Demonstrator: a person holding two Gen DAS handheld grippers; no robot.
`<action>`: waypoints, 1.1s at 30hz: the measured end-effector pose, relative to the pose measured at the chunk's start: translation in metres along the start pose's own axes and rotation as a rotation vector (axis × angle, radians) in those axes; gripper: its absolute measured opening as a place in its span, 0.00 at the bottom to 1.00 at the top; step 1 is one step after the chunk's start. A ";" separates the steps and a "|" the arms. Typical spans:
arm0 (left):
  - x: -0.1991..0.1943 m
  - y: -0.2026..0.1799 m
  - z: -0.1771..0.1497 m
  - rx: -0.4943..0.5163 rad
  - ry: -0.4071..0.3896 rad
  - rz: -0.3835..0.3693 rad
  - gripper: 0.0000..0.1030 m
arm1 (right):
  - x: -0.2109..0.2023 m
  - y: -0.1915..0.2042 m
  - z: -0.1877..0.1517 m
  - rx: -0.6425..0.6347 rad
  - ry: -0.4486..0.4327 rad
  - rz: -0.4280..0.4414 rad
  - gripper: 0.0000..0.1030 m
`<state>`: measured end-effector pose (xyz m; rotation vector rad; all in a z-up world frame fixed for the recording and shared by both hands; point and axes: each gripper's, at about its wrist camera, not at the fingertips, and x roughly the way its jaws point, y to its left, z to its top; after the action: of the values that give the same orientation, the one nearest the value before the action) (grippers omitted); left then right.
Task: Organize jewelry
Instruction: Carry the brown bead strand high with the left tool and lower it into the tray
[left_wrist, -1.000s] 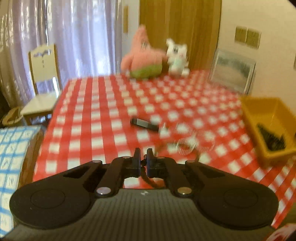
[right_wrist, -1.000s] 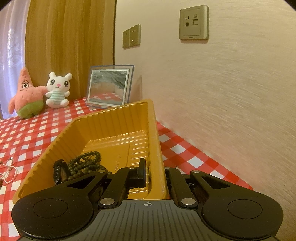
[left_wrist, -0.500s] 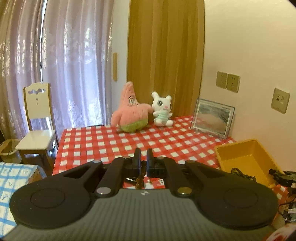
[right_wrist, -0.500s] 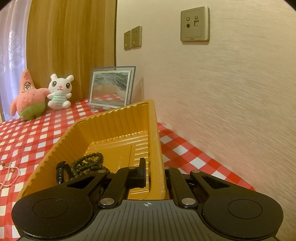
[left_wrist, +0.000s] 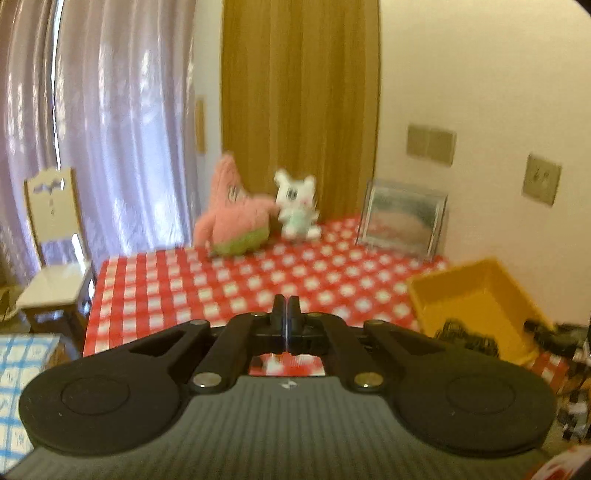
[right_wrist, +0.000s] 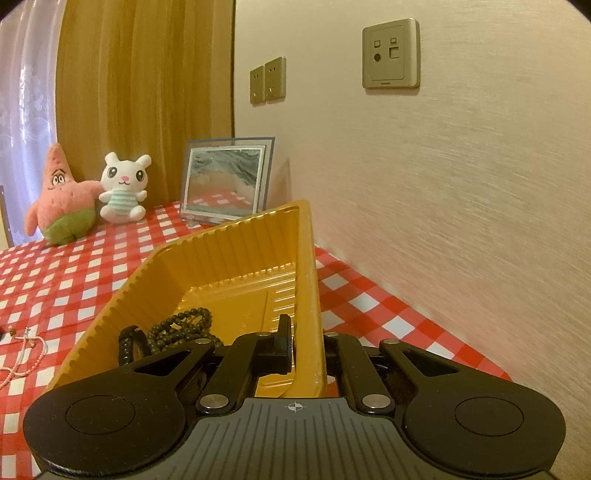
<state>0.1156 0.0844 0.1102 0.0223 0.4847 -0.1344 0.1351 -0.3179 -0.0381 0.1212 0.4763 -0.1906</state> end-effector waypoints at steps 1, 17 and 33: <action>0.004 0.002 -0.008 -0.010 0.030 0.002 0.06 | 0.000 0.000 0.000 0.001 0.000 0.001 0.05; 0.117 0.027 -0.125 -0.042 0.417 0.071 0.22 | 0.001 0.000 0.001 -0.004 0.003 0.005 0.05; 0.075 0.012 -0.084 -0.017 0.289 -0.003 0.06 | 0.003 -0.001 0.000 -0.008 0.005 0.007 0.05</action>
<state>0.1439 0.0916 0.0012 0.0246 0.7749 -0.1301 0.1380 -0.3190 -0.0393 0.1156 0.4816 -0.1819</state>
